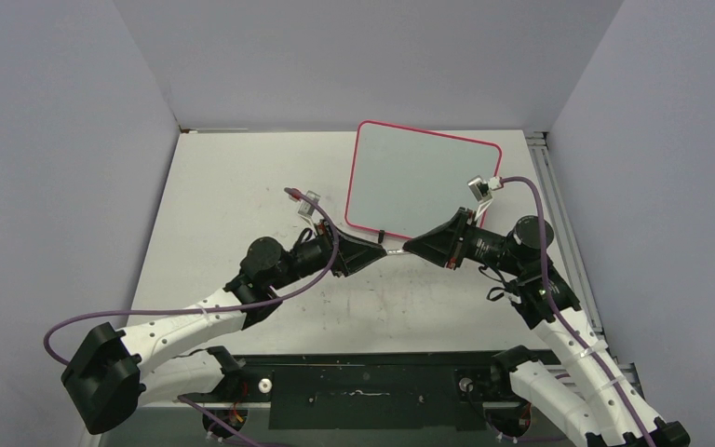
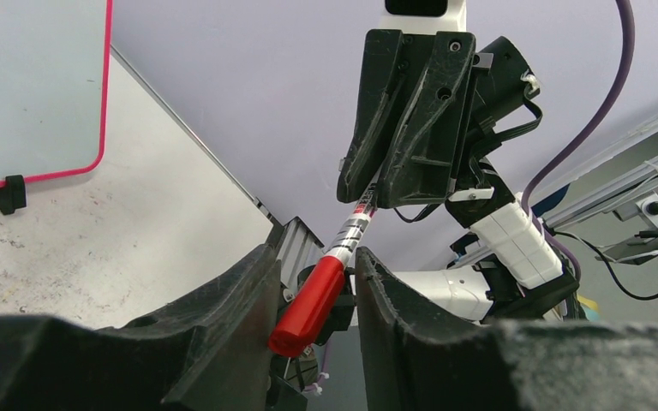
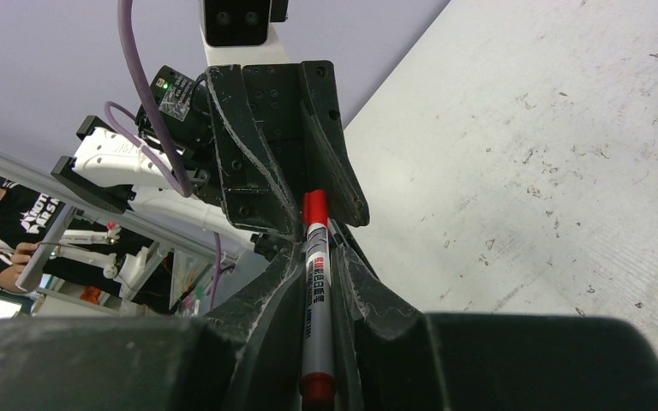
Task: Write a sentence on the whiteboard
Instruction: Open the whiteboard marker at the center of the board.
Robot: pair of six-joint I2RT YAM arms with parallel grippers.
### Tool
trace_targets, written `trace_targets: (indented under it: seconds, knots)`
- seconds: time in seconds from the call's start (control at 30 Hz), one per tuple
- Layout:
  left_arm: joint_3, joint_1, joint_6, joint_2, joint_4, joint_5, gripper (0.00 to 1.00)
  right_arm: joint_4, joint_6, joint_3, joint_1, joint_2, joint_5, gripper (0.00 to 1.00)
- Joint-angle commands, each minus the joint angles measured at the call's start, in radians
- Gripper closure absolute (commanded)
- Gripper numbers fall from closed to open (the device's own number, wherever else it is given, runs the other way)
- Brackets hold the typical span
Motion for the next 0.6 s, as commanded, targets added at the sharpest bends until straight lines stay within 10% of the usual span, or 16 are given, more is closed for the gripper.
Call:
trace_targets:
  seconds: [0.0, 0.37, 0.57]
  knots:
    - [-0.005, 0.006, -0.020, -0.044, 0.100, 0.014, 0.63, 0.024, -0.004, 0.005, -0.004, -0.015, 0.000, 0.95]
    - [-0.036, 0.014, -0.028, -0.081, 0.084, 0.019, 0.61, 0.011, 0.001, 0.009, -0.005, -0.024, 0.014, 0.95]
    - [-0.037, 0.013, -0.033, -0.079, 0.098, 0.028, 0.86, -0.006, -0.007, 0.014, -0.005, -0.029, 0.010, 0.95]
